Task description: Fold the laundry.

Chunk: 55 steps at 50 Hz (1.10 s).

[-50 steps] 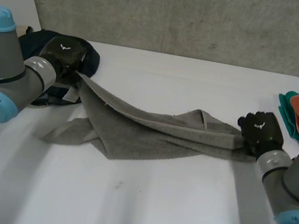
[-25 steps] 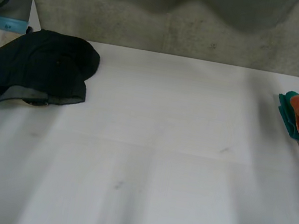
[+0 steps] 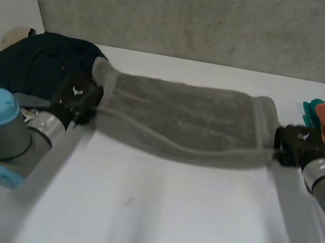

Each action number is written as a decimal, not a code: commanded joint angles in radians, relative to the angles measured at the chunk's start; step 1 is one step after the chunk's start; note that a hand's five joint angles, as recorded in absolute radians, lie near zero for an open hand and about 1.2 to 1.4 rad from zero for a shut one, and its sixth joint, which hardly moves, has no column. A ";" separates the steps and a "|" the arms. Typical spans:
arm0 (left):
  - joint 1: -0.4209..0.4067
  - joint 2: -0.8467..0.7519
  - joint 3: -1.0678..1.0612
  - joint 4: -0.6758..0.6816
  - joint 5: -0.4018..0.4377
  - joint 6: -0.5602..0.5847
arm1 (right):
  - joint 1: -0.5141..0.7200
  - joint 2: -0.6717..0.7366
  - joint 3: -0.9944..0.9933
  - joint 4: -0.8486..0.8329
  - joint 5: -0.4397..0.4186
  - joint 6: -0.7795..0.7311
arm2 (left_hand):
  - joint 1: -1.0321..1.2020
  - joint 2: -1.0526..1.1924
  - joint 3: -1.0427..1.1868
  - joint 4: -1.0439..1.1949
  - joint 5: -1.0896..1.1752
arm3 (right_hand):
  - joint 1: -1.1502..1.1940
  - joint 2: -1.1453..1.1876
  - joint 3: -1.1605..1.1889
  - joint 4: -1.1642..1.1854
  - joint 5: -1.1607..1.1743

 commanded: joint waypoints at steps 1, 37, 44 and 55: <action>0.020 -0.013 0.003 -0.165 -0.007 0.079 | -0.005 -0.012 0.041 0.081 0.007 -0.086 | -0.148 -0.193 -0.196 -0.189 -0.174 | 0.283 0.224 0.210 0.201 0.231; 0.117 0.103 -0.060 -0.321 0.013 0.074 | -0.015 -0.137 0.046 0.247 0.032 -0.135 | 0.262 0.217 0.214 0.221 0.236 | 0.283 0.224 0.210 0.201 0.231; 0.155 0.293 -0.164 -0.602 0.021 0.224 | -0.067 -0.229 0.017 0.586 0.032 -0.380 | 0.262 0.217 0.214 0.221 0.236 | 0.283 0.224 0.210 0.201 0.231; 0.230 0.557 -0.290 -1.177 0.007 0.559 | -0.177 -0.289 -0.003 1.102 0.018 -0.874 | 0.262 0.217 0.214 0.221 0.236 | 0.283 0.224 0.210 0.201 0.231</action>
